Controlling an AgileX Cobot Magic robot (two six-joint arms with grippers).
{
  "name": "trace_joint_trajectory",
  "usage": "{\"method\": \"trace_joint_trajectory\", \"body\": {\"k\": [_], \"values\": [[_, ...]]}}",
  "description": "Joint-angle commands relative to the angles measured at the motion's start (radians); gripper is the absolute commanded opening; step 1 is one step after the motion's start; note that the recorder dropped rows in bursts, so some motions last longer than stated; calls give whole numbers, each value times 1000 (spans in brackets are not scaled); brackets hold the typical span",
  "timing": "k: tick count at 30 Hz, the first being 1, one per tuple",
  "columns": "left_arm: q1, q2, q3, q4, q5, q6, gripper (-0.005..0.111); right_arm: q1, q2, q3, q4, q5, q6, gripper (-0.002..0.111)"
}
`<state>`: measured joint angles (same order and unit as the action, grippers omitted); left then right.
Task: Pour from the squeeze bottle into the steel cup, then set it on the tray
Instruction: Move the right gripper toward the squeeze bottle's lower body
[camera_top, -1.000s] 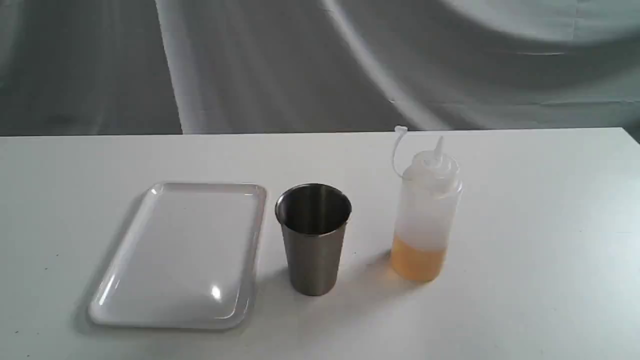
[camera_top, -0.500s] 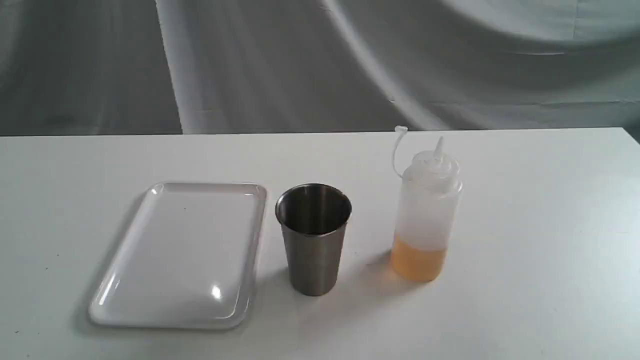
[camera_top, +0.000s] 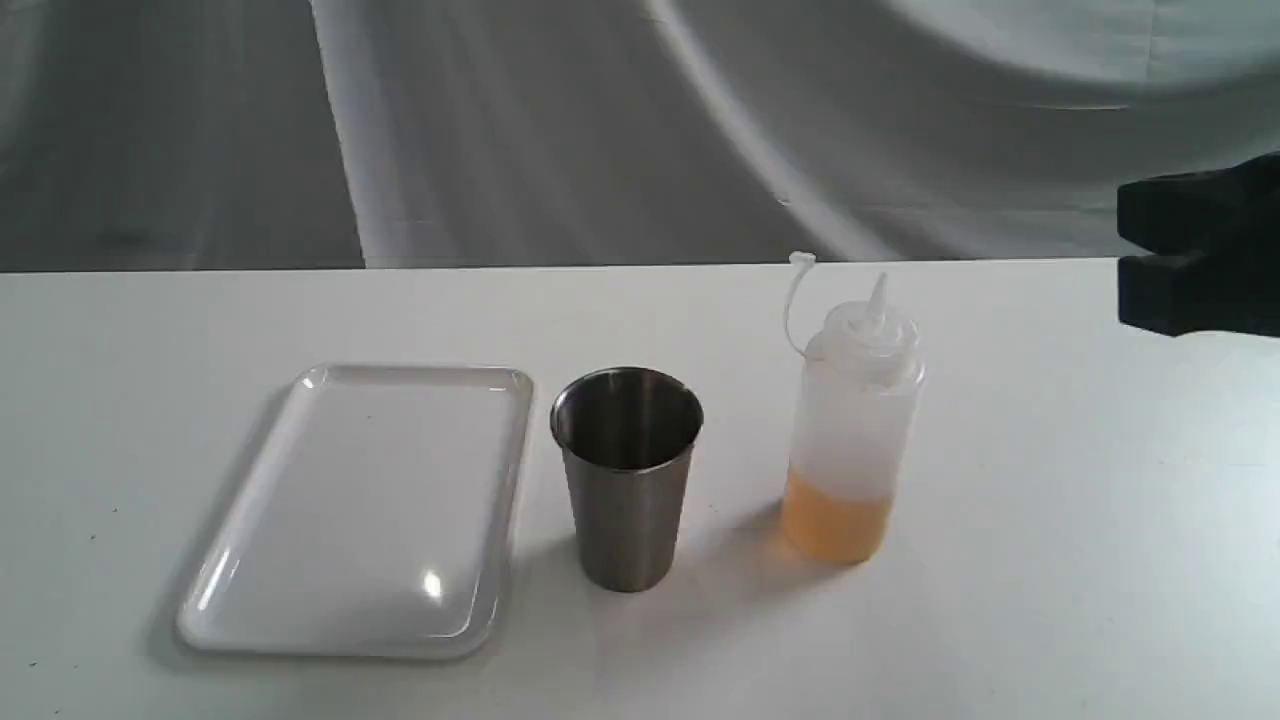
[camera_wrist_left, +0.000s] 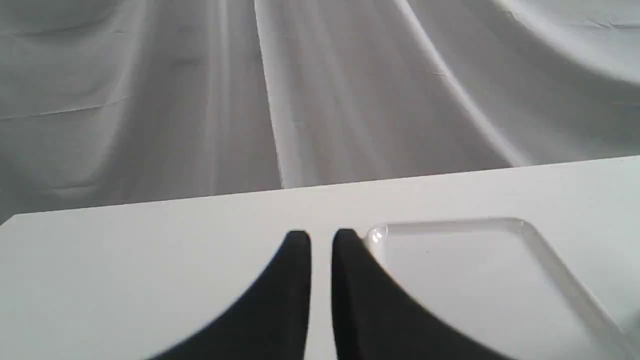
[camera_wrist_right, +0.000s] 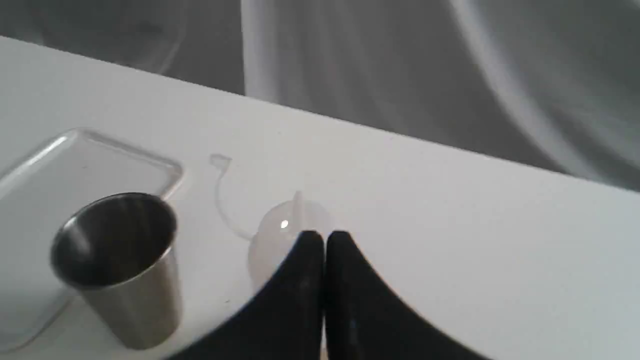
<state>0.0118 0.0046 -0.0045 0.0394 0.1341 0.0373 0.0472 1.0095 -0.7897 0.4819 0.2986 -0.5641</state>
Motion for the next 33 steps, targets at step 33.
{"method": "trace_joint_trajectory", "body": {"k": [33], "values": [[-5, -5, 4, 1, -2, -1, 8, 211, 11, 579, -124, -774, 359, 0]]}}
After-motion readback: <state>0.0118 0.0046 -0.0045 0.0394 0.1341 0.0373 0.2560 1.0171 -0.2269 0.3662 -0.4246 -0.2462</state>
